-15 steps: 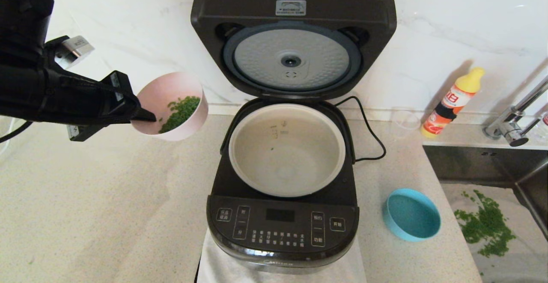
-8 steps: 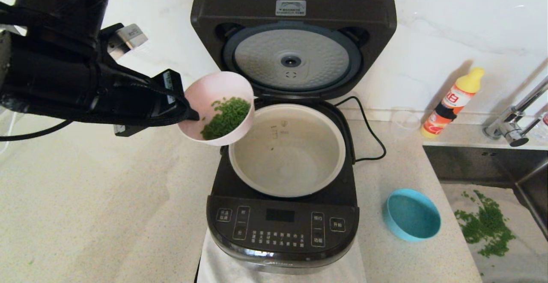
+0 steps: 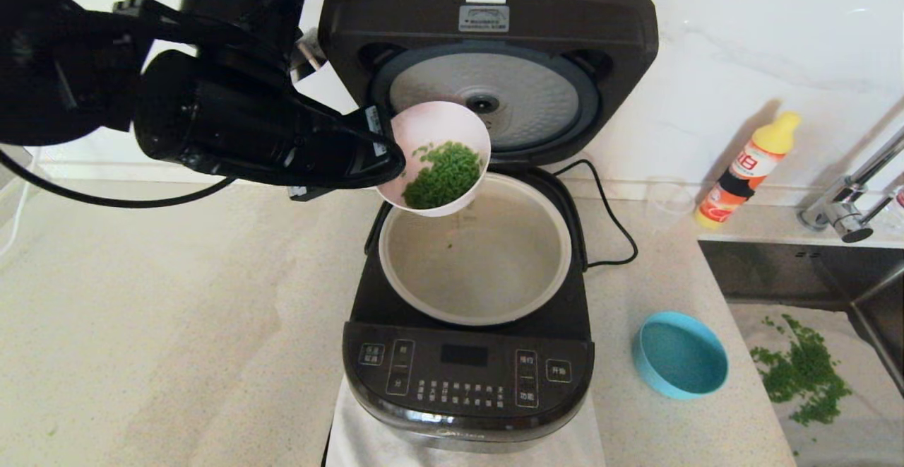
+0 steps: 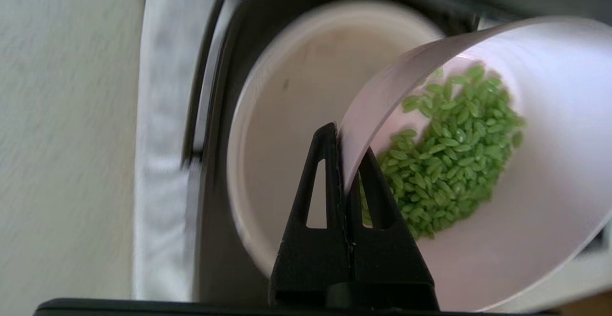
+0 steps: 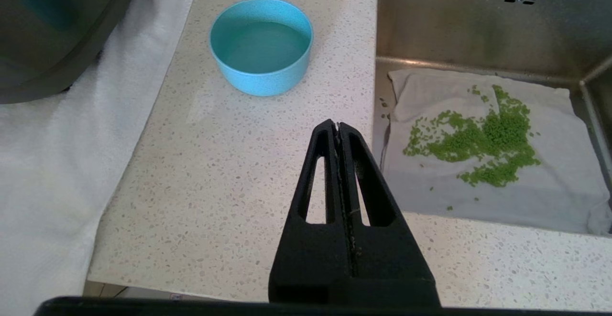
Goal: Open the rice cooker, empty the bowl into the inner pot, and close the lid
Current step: Pour the chopped green onions from the bowl into the rice cooker
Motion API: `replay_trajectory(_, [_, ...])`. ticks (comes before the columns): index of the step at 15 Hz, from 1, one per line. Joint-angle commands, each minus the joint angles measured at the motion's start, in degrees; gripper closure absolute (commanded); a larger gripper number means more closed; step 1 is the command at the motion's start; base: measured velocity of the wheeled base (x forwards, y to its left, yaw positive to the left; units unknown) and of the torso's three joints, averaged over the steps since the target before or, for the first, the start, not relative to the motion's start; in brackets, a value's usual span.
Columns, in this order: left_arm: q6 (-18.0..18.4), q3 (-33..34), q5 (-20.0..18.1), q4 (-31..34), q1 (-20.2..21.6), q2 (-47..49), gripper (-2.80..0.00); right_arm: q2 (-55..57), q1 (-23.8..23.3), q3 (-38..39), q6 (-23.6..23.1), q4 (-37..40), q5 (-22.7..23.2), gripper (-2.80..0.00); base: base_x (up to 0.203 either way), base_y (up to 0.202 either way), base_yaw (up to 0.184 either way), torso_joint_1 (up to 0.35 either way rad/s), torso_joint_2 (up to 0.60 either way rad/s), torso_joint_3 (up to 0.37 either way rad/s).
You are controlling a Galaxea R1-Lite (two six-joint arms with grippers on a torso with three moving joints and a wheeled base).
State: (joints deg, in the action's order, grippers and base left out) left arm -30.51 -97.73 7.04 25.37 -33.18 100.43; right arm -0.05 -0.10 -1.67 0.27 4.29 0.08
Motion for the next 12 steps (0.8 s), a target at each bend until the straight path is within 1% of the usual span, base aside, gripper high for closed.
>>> replay_trajectory(1, [-0.1,0.2,1.3,-3.2,-0.3,4.0,0.00,0.0,0.0,0.0,0.0,0.0,0.0,0.00,0.000,0.000,0.000,0.000,0.00,0.000])
replay_trajectory(3, [0.0,0.2,2.9,-7.2,-0.7,5.5,0.00,0.0,0.0,0.0,0.0,0.0,0.0,0.00,0.000,0.000,0.000,0.000,0.00,0.000])
replay_trajectory(6, [-0.1,1.3,3.2,-8.3,-1.3,5.5,0.00,0.0,0.0,0.0,0.0,0.0,0.0,0.00,0.000,0.000,0.000,0.000,0.00,0.000])
replay_trajectory(9, [-0.6,6.2,3.7,-8.8,-2.0,2.5,0.00,0.0,0.0,0.0,0.0,0.0,0.0,0.00,0.000,0.000,0.000,0.000,0.00,0.000])
replay_trajectory(12, [-1.3,10.5,3.9,-12.9,-2.0,-0.1,0.00,0.0,0.0,0.0,0.0,0.0,0.0,0.00,0.000,0.000,0.000,0.000,0.00,0.000])
